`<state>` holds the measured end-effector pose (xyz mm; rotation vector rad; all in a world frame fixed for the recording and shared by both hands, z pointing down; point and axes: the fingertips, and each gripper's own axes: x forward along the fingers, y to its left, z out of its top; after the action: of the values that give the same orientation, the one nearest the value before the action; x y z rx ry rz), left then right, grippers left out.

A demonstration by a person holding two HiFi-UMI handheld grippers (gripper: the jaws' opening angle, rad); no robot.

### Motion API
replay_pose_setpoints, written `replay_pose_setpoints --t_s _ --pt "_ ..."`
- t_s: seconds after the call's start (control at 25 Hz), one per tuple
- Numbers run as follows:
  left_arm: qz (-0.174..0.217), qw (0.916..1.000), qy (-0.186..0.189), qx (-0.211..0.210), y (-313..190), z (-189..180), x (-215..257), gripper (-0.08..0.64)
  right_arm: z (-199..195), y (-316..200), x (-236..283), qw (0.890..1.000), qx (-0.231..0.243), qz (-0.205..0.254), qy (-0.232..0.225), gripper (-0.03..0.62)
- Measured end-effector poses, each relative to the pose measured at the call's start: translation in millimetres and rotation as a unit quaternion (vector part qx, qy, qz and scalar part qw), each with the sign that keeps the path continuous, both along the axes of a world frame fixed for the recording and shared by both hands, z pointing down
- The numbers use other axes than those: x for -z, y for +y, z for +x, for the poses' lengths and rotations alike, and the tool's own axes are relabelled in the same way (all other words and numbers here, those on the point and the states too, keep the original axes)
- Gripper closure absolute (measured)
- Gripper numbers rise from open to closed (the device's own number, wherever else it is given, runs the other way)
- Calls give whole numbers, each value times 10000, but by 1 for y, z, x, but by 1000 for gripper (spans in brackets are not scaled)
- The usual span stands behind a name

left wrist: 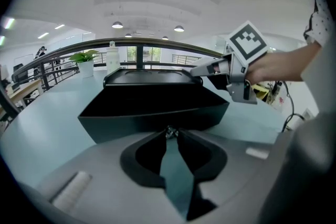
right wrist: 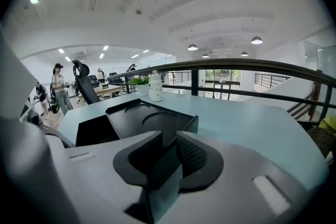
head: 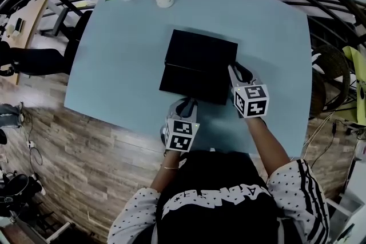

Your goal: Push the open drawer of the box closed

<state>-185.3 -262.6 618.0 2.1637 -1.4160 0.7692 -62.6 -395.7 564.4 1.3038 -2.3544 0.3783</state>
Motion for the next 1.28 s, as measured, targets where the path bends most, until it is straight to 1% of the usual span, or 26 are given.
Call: replay_pose_setpoints --t_s 0.56,1.28 --pt "-179 9998 -113 43 -10 3 0 560 2 1 1 10000 24 -13 -11 525" --pt "-197 9997 -149 43 -31 8 -1 560 5 2 1 9999 90 -30 -44 522"
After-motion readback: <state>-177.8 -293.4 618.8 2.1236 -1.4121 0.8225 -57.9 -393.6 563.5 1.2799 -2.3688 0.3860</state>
